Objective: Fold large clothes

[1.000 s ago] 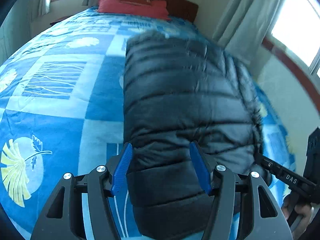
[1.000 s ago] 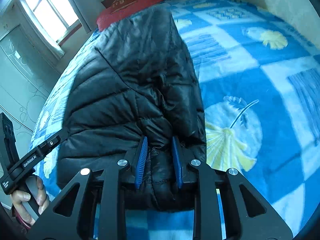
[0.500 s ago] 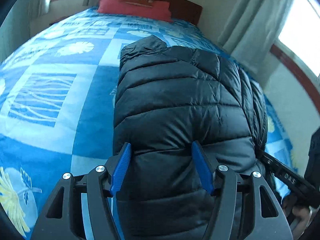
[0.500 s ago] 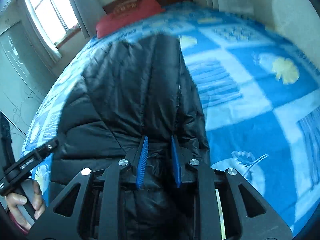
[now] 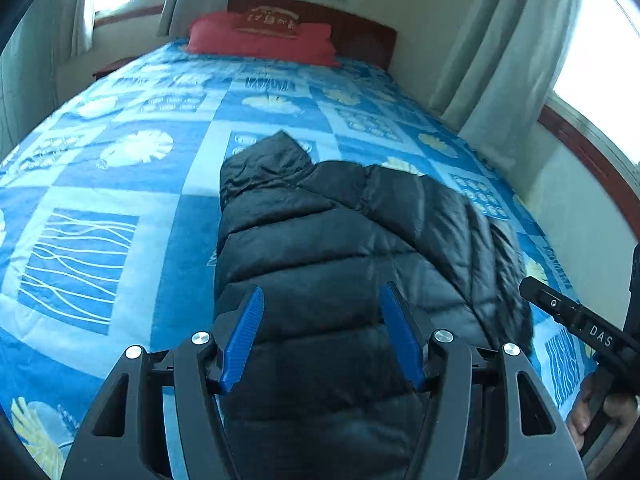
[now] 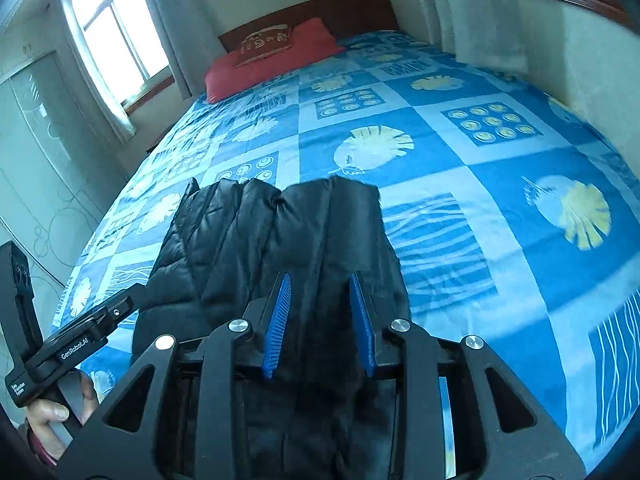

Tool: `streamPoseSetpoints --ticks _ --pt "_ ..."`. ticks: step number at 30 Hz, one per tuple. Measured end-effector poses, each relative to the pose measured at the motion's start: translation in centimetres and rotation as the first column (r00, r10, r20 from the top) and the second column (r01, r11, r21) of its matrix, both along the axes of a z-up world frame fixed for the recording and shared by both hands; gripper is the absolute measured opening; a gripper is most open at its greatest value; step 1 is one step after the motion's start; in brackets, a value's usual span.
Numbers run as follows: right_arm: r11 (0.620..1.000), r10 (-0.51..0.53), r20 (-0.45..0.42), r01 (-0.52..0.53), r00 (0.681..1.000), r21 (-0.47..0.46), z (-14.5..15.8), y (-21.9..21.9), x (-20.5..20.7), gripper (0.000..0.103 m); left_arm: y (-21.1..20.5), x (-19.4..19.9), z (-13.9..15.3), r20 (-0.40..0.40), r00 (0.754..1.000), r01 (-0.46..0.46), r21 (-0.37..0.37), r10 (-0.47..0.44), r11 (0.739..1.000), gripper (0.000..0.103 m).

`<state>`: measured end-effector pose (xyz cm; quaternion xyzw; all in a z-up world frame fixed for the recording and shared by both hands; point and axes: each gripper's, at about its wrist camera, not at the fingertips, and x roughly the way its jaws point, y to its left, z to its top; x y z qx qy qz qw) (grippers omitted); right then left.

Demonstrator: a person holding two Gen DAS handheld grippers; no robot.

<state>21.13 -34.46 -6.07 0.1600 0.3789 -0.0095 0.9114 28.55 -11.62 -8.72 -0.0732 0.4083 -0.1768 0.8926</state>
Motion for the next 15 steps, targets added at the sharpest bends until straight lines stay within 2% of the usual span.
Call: streamPoseSetpoints --ticks 2,6,11,15 --pt "1.000 0.001 -0.026 -0.002 1.000 -0.025 -1.2 -0.1 1.0 0.030 -0.1 0.6 -0.7 -0.023 1.000 0.000 0.000 0.000 1.000 0.061" --pt "1.000 -0.008 -0.094 0.008 0.996 0.000 -4.4 -0.4 1.8 0.030 -1.3 0.9 -1.8 -0.014 1.000 0.005 0.064 -0.004 0.998 0.065" --pt "1.000 -0.018 -0.105 0.020 0.994 0.023 -6.2 -0.8 2.3 0.030 -2.2 1.1 -3.0 -0.021 1.000 -0.006 0.104 0.009 0.995 0.066" --pt "0.999 -0.020 -0.104 0.025 0.994 0.039 -7.0 -0.8 2.5 0.030 -2.0 1.6 -4.0 -0.036 0.999 -0.019 0.084 0.022 0.996 0.066"
